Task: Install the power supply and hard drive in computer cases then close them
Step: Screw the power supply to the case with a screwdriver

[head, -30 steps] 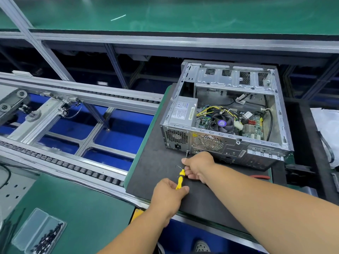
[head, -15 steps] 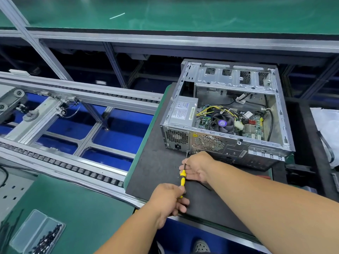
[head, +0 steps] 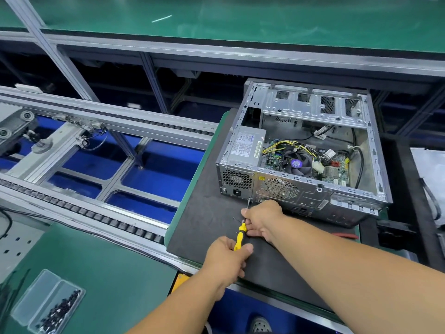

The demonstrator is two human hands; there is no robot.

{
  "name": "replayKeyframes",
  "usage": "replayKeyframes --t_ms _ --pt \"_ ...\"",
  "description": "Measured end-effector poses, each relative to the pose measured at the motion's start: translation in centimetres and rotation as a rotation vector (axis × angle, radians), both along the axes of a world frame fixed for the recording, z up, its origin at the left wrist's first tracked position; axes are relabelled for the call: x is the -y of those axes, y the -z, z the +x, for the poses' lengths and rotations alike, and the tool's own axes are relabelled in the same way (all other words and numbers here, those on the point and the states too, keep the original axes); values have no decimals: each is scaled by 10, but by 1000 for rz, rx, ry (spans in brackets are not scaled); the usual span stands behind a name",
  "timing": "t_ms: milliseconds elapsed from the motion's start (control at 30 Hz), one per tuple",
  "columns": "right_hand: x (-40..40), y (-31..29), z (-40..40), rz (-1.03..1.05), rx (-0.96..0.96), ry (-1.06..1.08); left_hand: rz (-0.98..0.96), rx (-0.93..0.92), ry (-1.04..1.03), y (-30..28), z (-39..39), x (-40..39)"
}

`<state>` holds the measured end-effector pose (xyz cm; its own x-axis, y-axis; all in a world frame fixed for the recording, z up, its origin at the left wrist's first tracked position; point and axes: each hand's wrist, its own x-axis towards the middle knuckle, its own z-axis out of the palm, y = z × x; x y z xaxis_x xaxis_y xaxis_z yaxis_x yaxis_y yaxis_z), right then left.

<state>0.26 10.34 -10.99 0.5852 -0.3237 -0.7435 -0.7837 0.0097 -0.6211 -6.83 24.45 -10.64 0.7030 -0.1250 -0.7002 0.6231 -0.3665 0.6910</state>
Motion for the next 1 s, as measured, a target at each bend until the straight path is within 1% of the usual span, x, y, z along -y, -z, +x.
replayKeyframes --t_ms 67,100,133,167,200,233,267,300,333,367,400,467,500,533,567,633,667,700,733,767,833,867,900,933,967,1000 --pt "1 0 0 23 3 -5 -331 -292 -133 -5 3 -6" --pt "1 0 0 31 3 -4 -434 -382 -177 -5 4 -11" --pt "1 0 0 35 2 -5 -460 -387 -185 -4 5 -14" --pt "1 -1 0 42 1 -6 -401 -316 -152 -3 6 -14" --pt "1 -1 1 55 -2 -8 -265 -193 -78 -2 5 -11" --pt "0 -1 1 74 -5 -9 -87 -42 -1 1 3 -7" --pt "0 -2 1 96 -7 -9 90 110 47 5 0 -1" --pt "1 -2 0 115 -8 -7 218 218 72 8 -2 4" --pt "1 -2 0 128 -8 -5 236 250 71 10 -5 6" --pt "2 -2 0 139 -6 -4 154 211 27 9 -7 7" --pt "2 -2 -1 149 -3 -2 -6 84 -50 6 -5 5" --pt "3 -1 -2 170 4 10 -380 -268 -221 1 0 -3" --pt "3 -1 -3 178 10 17 -463 -342 -261 2 1 -7" --pt "3 0 -3 184 15 22 -457 -318 -254 3 3 -8" --pt "2 0 -3 190 18 23 -346 -215 -207 3 3 -5" --pt "2 -1 -4 207 22 33 73 81 -60 10 1 3" --pt "3 -1 -4 215 25 43 215 191 -16 10 -1 7" --pt "2 -1 -4 218 27 51 257 232 -10 10 -2 10" --pt "2 -1 -4 219 27 56 174 210 -44 8 -3 11" --pt "3 -2 -5 223 30 59 33 111 -100 4 -2 9" --pt "3 -3 -6 240 34 66 -301 -202 -198 -1 0 -1" --pt "3 -3 -6 243 34 69 -418 -321 -231 -3 1 -5" --pt "3 -4 -7 241 35 67 -461 -361 -237 -4 1 -8" --pt "3 -4 -7 237 35 61 -436 -329 -228 -4 1 -7" --pt "2 -6 -7 236 36 56 -340 -245 -196 -3 1 -3" --pt "2 -7 -7 236 37 54 -193 -135 -159 -1 -1 3"
